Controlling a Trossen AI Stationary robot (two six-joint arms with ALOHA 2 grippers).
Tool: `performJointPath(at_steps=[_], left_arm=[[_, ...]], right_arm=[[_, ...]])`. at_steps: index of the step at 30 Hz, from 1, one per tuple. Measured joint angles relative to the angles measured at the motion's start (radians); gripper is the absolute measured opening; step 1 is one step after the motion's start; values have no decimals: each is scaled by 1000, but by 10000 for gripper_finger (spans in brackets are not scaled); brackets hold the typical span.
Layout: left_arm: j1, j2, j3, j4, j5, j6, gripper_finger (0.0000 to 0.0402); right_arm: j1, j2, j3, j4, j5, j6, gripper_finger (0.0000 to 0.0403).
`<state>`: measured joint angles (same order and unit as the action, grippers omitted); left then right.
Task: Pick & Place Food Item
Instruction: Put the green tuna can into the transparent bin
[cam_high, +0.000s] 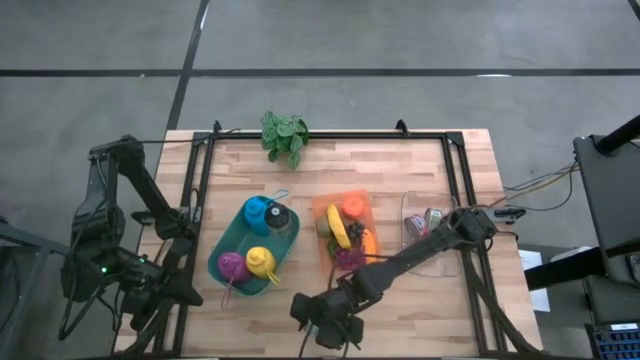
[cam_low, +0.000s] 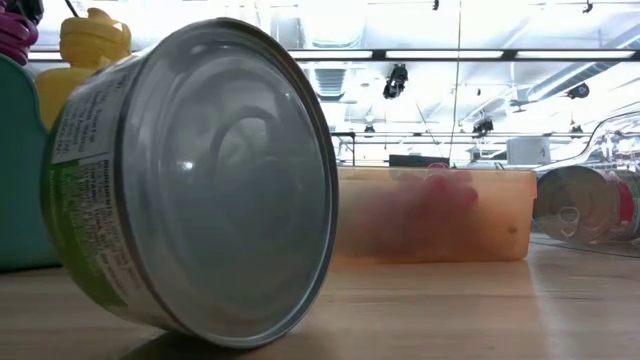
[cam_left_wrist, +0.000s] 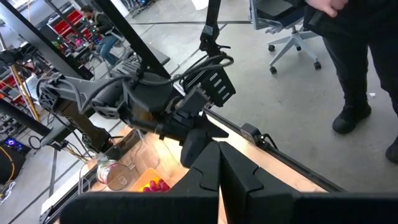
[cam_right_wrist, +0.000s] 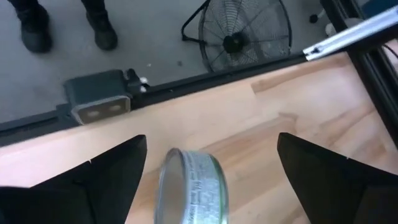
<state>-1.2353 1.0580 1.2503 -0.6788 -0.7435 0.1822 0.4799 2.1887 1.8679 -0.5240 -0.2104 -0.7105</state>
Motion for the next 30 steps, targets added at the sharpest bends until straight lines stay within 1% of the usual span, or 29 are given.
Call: performJointPath(at_steps=[3, 10, 21, 26, 30], left_arm=[[0, 0, 0, 0, -1, 0, 2], [0, 0, 0, 0, -1, 0, 2], [0, 0, 0, 0, 0, 0, 2], [0, 0, 0, 0, 0, 0, 2], [0, 0, 0, 0, 0, 0, 2]], right_arm=[[-13, 0, -35, 40, 1, 5, 354], [-41, -1, -99, 68, 0, 4, 324], [-48, -1, -219, 171, -1, 27, 321], [-49, -1, -243, 173, 0, 30, 319], [-49, -1, -248, 197, 0, 57, 301]])
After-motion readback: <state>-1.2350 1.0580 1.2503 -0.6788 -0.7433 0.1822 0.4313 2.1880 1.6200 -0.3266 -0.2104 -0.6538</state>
